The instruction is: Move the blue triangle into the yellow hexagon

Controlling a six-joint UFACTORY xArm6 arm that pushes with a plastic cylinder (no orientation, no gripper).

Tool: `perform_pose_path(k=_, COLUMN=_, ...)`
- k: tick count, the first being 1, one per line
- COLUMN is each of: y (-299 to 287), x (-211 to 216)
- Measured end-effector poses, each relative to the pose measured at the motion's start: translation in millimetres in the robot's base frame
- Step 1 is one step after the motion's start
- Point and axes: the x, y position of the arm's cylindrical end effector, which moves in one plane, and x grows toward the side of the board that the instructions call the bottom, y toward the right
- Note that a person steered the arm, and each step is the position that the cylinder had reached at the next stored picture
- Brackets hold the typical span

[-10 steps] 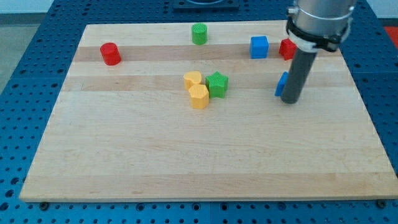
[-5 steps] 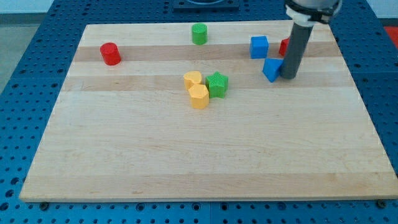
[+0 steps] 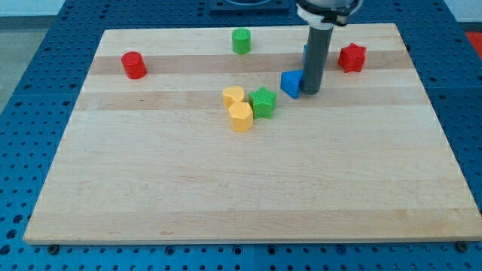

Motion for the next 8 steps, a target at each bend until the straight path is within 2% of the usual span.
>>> perform_pose_path(k=2, y=-24.7, x=14.5)
perform_pose_path(k=4, y=28.3, x=0.0)
perform_pose_path(k=5, y=6.6, x=-12.2)
perform_pose_path(k=8, y=-40.9, x=-12.8)
